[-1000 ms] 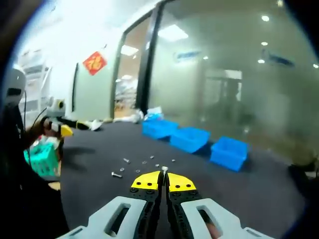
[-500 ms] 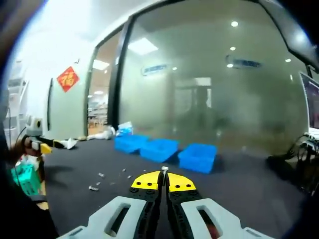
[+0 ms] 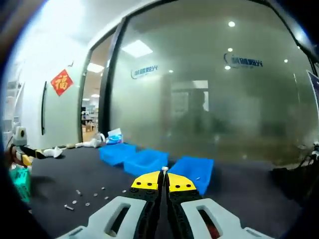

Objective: Sort the screws, nuts, and washers into the corresponding bins

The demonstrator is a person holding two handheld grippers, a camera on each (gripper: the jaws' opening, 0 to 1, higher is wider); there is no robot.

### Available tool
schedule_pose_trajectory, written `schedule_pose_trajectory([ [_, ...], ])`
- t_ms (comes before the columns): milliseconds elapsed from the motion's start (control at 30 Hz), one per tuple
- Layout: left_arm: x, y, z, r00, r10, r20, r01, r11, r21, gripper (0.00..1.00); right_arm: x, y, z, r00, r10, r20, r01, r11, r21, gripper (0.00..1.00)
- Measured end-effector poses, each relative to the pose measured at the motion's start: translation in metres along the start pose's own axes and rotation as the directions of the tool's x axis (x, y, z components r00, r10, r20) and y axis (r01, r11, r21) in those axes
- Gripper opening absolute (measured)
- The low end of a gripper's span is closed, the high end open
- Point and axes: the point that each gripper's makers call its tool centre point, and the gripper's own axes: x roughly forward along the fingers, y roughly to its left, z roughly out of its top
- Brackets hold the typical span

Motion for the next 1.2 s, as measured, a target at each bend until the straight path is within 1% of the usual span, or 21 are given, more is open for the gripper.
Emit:
schedule_pose_trajectory([
  [167, -0.003, 0.004, 0.001, 1.000, 0.011, 0.001, -0.011, 1.000, 0.002, 0.55, 0.037, -0.015, 0.003, 0.999, -0.027, -0.023, 0.026, 0.999, -0.018, 0.01],
  [233, -0.004, 0.006, 0.002, 1.000, 0.017, 0.001, -0.017, 1.000, 0.007, 0.55, 0.048, -0.018, 0.002, 0.999, -0.035, -0.036, 0.034, 0.999, -0.023, 0.01],
  [267, -0.004, 0.007, 0.002, 1.000, 0.019, 0.000, -0.019, 1.000, 0.009, 0.55, 0.057, -0.019, 0.001, 0.998, -0.039, -0.053, 0.037, 0.999, -0.032, 0.01],
  [300, -0.005, 0.008, 0.002, 1.000, 0.022, 0.000, -0.022, 1.000, 0.009, 0.55, 0.063, -0.020, 0.000, 0.997, -0.044, -0.070, 0.039, 0.997, -0.069, 0.01],
  [400, -0.006, 0.011, 0.004, 1.000, 0.031, 0.000, -0.031, 0.999, 0.014, 0.55, 0.078, -0.022, 0.001, 0.995, -0.051, -0.082, 0.044, 0.995, -0.087, 0.01],
  [467, -0.007, 0.011, 0.005, 0.999, 0.032, 0.002, -0.032, 0.999, 0.013, 0.55, 0.089, -0.025, -0.001, 0.993, -0.060, -0.102, 0.048, 0.992, -0.119, 0.01],
  [567, -0.008, 0.012, 0.005, 0.999, 0.038, 0.002, -0.038, 0.999, 0.020, 0.55, 0.104, -0.031, -0.003, 0.990, -0.070, -0.121, 0.055, 0.991, -0.125, 0.01],
  [667, -0.009, 0.013, 0.004, 0.999, 0.048, -0.004, -0.048, 0.998, 0.036, 0.55, 0.120, -0.040, -0.007, 0.986, -0.085, -0.146, 0.069, 0.991, -0.113, 0.01],
  [733, -0.009, 0.013, 0.004, 0.999, 0.048, -0.003, -0.047, 0.998, 0.034, 0.55, 0.126, -0.045, -0.006, 0.983, -0.105, -0.148, 0.091, 0.991, -0.099, 0.01],
  [800, -0.009, 0.013, 0.005, 0.999, 0.048, -0.003, -0.047, 0.998, 0.035, 0.55, 0.130, -0.046, -0.007, 0.983, -0.106, -0.152, 0.096, 0.993, -0.073, 0.01],
  [933, -0.009, 0.013, 0.006, 0.999, 0.047, 0.000, -0.047, 0.998, 0.036, 0.55, 0.136, -0.049, -0.013, 0.979, -0.121, -0.164, 0.111, 0.992, -0.066, 0.01],
  [1200, -0.009, 0.015, 0.004, 0.999, 0.050, -0.002, -0.050, 0.998, 0.033, 0.55, 0.138, -0.053, -0.022, 0.975, -0.133, -0.178, 0.123, 0.990, -0.069, 0.01],
])
